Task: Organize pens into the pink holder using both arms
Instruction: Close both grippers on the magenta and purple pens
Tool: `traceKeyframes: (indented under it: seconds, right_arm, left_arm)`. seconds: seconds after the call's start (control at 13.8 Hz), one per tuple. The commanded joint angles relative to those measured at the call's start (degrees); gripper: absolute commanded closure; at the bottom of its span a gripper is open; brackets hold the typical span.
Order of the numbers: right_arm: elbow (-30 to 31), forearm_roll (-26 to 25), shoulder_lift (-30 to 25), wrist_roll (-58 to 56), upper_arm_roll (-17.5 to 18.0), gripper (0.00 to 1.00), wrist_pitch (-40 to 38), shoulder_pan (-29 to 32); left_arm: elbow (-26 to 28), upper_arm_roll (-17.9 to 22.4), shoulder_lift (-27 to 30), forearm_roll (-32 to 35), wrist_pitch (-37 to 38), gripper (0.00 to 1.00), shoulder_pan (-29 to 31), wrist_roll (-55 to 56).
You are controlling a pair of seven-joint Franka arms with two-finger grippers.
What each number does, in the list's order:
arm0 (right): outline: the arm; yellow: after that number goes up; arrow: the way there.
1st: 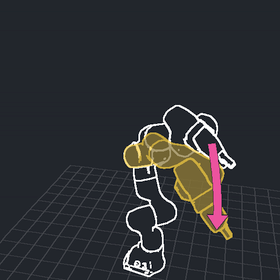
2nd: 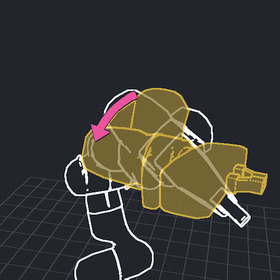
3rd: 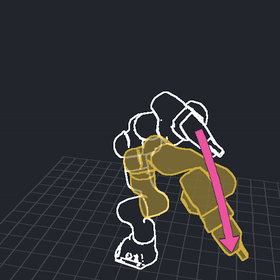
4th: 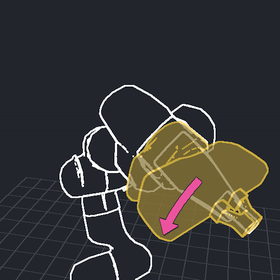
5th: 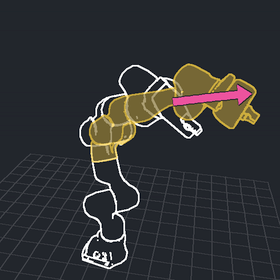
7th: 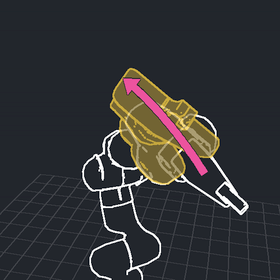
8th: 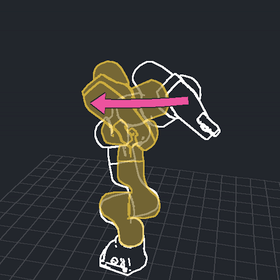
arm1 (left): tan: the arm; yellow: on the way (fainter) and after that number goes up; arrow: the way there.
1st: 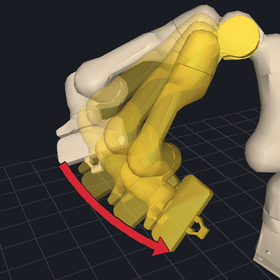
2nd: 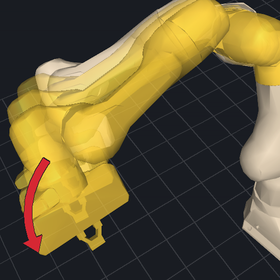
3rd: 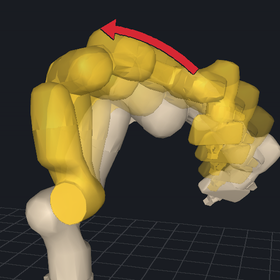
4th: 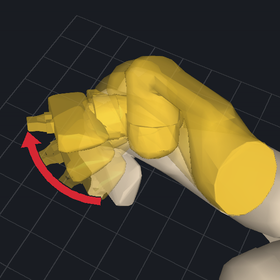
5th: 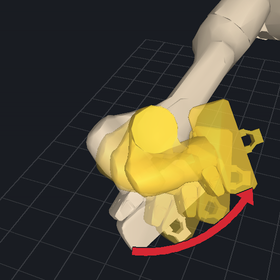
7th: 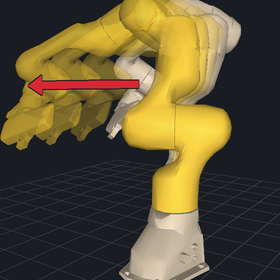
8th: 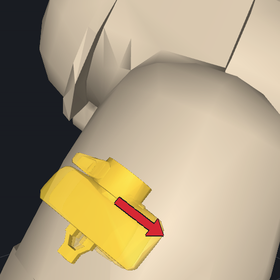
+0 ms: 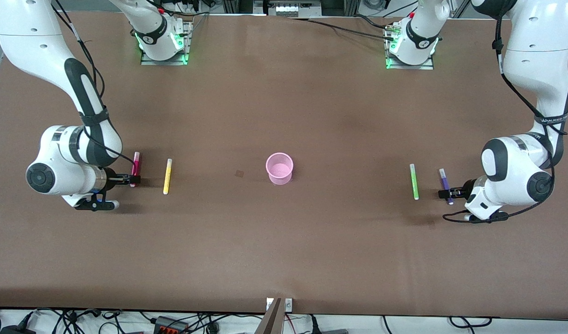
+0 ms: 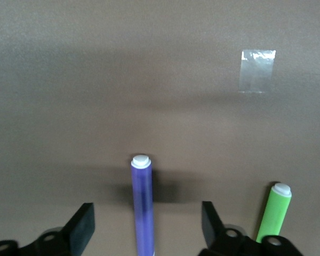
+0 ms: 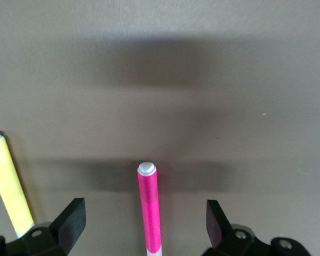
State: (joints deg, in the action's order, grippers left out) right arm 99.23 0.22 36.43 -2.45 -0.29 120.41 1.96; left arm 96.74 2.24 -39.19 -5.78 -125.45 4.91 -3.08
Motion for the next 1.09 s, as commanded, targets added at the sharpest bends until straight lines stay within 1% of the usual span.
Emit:
traceKeyframes:
  seconds: [0.0, 0.07, 0.15, 0.22, 0.29, 0.36, 0.44, 0.51, 0.58, 0.73, 0.8, 0.94, 1.02]
  right_arm:
    - [-0.36, -0.57, 1.19, -0.19, 0.2, 0.0, 0.09, 0.07]
    - [-0.44, -0.57, 1.71, -0.19, 0.2, 0.0, 0.27, 0.24]
    - [-0.53, -0.57, 1.8, -0.19, 0.2, 0.0, 0.27, 0.33]
    - [-0.53, -0.57, 1.8, -0.27, 0.2, 0.05, 0.18, 0.24]
    - [-0.53, -0.66, 1.89, -0.27, 0.2, 0.15, 0.18, 0.15]
    - [-0.53, -0.66, 1.98, -0.27, 0.2, 0.23, 0.09, 0.24]
    - [-0.53, -0.66, 2.24, -0.36, 0.2, 0.29, 0.0, 0.33]
    - [-0.53, -0.66, 2.24, -0.36, 0.2, 0.34, 0.0, 0.33]
    - [-0.53, -0.57, 2.33, -0.88, 0.2, 0.37, 0.0, 0.33]
    - [-0.53, -0.57, 2.59, -0.98, 0.2, 0.42, 0.09, 0.42]
    - [-0.53, -0.57, 2.6, -0.98, 0.2, 0.44, 0.09, 0.42]
    - [-0.53, -0.57, 2.68, -1.06, 0.2, 0.5, 0.09, 0.42]
    - [-0.53, -0.66, 2.68, -1.06, 0.2, 0.57, 0.09, 0.42]
  left_arm:
    - [-1.73, -0.49, -2.03, -1.25, -4.26, 0.22, 0.81, -1.14]
    - [-1.73, -0.49, -2.12, -1.25, -4.54, 0.33, 0.81, -1.14]
    - [-1.73, -0.49, -2.12, -1.25, -4.54, 0.4, 0.81, -1.14]
    - [-1.73, -0.49, -2.47, -1.25, -4.54, 0.45, 0.89, -1.05]
    - [-1.55, -0.49, -2.65, -1.34, -4.54, 0.5, 0.89, -0.88]
    - [-1.38, -0.49, -2.65, -1.34, -4.54, 0.55, 0.89, -0.88]
    - [-1.46, -0.49, -2.56, -1.25, -4.2, 0.63, 0.81, -1.14]
    - [-1.55, -0.49, -2.48, -0.99, -3.76, 0.79, 0.72, -1.05]
    - [-1.47, -0.49, -2.39, -0.99, -2.8, 0.87, 0.8, -1.05]
    - [-1.64, -0.49, -2.3, -0.99, -1.38, 0.96, 0.81, -1.05]
    - [-1.64, -0.49, -2.12, -0.99, -1.29, 0.98, 0.72, -0.97]
    - [-1.82, -0.49, -0.73, -0.46, 0.36, 0.99, 0.63, -1.23]
    - [-1.99, -0.75, 0.5, -0.46, 2.9, 0.99, 0.54, -1.75]
